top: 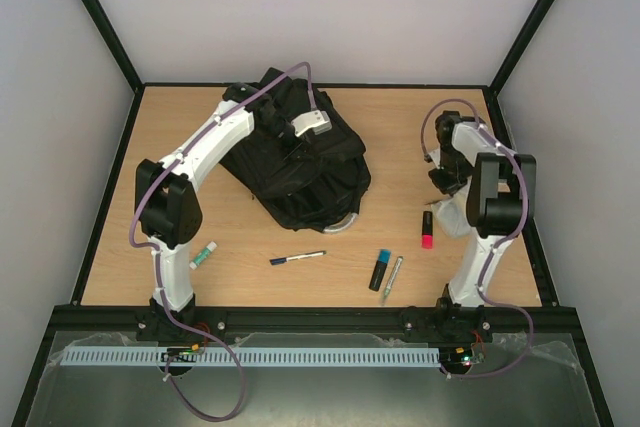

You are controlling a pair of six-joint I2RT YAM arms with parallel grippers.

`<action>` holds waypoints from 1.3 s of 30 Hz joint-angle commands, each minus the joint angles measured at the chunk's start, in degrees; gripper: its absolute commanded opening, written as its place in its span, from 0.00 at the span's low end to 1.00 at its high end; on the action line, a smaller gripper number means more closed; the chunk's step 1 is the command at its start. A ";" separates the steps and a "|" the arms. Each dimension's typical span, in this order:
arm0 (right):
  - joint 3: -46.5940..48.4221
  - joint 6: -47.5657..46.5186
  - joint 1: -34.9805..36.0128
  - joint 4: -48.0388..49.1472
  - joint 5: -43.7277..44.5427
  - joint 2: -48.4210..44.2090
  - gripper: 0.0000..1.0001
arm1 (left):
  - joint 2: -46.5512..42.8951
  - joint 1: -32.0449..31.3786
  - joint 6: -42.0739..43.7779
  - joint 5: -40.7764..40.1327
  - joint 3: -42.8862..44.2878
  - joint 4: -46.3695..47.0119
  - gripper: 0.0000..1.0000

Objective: Pack the student bag
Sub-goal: Move the stationery to the center of the board.

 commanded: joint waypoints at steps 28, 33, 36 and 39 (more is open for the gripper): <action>-13.46 -19.77 20.50 6.30 -7.57 -14.56 0.05 | -2.32 2.15 -0.44 1.56 -1.83 -0.98 0.07; -11.75 -18.72 20.50 7.79 -9.26 -16.19 0.34 | -2.14 2.24 -0.45 2.14 -1.49 -1.29 0.07; -11.41 -18.35 20.44 10.12 -10.16 -17.00 0.58 | -2.20 2.33 -0.44 2.12 -1.53 -1.45 0.07; -11.31 -18.53 20.49 11.51 -11.59 -17.00 0.74 | -2.44 2.41 -0.36 2.05 -1.85 -1.48 0.07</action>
